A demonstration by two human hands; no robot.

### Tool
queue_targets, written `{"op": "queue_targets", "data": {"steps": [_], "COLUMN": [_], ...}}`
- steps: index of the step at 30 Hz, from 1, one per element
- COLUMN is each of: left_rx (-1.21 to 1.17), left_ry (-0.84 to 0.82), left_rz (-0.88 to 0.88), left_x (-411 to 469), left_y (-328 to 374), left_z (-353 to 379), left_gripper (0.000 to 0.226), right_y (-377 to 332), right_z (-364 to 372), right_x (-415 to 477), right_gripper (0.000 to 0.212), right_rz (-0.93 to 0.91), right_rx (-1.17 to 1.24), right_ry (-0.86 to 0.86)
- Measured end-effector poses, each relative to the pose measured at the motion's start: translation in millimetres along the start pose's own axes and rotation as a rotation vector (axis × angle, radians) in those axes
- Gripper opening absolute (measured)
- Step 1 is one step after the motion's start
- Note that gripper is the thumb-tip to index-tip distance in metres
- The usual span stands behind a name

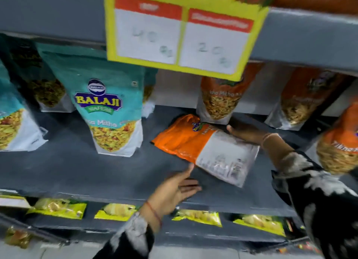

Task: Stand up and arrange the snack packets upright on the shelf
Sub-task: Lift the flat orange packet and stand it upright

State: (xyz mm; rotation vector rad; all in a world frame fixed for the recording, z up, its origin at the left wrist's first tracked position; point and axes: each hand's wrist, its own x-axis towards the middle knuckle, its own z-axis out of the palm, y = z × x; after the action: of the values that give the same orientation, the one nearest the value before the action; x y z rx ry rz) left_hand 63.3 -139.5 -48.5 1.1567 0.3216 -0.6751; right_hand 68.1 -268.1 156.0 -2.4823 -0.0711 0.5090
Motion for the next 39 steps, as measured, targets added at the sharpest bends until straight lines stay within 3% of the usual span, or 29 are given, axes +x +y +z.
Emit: {"op": "queue_targets", "data": {"steps": [1, 3, 4, 6, 8, 12, 15, 17, 25, 27, 29, 32, 34, 36, 38, 39], "left_rx": [-0.009, 0.034, 0.070, 0.133, 0.153, 0.321, 0.541, 0.647, 0.615, 0.574, 0.575, 0.566, 0.478, 0.418, 0.358, 0.313], "left_ry": [-0.024, -0.023, 0.001, 0.051, 0.087, 0.217, 0.307, 0.333, 0.204, 0.254, 0.361, 0.537, 0.556, 0.517, 0.488, 0.486], "left_rz": [-0.024, 0.013, 0.040, 0.119, 0.220, 0.494, 0.608, 0.655, 0.702, 0.723, 0.739, 0.761, 0.758, 0.777, 0.800, 0.789], "left_x": [9.9, 24.6, 29.5, 32.2, 28.4, 25.7, 39.6, 56.0, 99.0, 96.3, 88.8, 66.3, 43.2, 23.4, 20.6, 27.0], "left_y": [-2.5, -3.8, -3.6, -6.4, -11.5, -4.8, 22.7, 43.0, 36.7, 27.9, 17.2, -11.3, -32.9, -47.8, -44.9, -37.3], "left_z": [18.1, 46.8, 55.8, 68.9, 74.4, 74.9, 73.9, 77.2, 57.4, 58.8, 66.3, 94.5, 118.0, 128.8, 117.3, 106.1], "left_gripper": [0.022, 0.018, 0.017, 0.030, 0.045, 0.067, 0.068, 0.065, 0.050, 0.045, 0.043, 0.040, 0.049, 0.047, 0.021, 0.022], "right_y": [39.1, 127.8, 155.5, 192.9, 206.0, 213.1, 214.8, 215.5, 224.2, 218.8, 213.6, 198.6, 193.7, 193.8, 204.8, 213.8], "right_z": [0.9, 3.2, 5.9, 7.8, 12.5, 18.0, 23.9, 30.6, 72.2, 82.0, 103.4, 147.3, 163.0, 150.3, 125.8, 111.6], "right_x": [24.5, 68.4, 81.6, 97.3, 92.4, 69.9, 64.3, 75.5, 100.8, 92.7, 82.5, 78.7, 86.2, 85.5, 79.7, 77.0], "right_gripper": [0.053, 0.063, 0.056, 0.042, 0.047, 0.034, 0.035, 0.029, 0.049, 0.067, 0.071, 0.062, 0.058, 0.064, 0.068, 0.064], "right_rz": [-0.020, 0.010, 0.025, 0.062, -0.005, -0.120, -0.272, -0.262, -0.177, -0.070, -0.014, -0.024, 0.079, 0.111, -0.029, -0.094], "right_rx": [0.110, 0.295, 0.361, 0.487, 0.463, 0.578, 0.720, 0.764, 0.946, 0.892, 0.624, 0.188, 0.052, 0.238, 0.575, 0.669], "right_ry": [-0.065, -0.038, -0.099, -0.221, -0.224, 0.098, 0.354, 0.471, 0.699, 0.944, 1.109, 0.936, 0.888, 0.891, 0.782, 0.681]}}
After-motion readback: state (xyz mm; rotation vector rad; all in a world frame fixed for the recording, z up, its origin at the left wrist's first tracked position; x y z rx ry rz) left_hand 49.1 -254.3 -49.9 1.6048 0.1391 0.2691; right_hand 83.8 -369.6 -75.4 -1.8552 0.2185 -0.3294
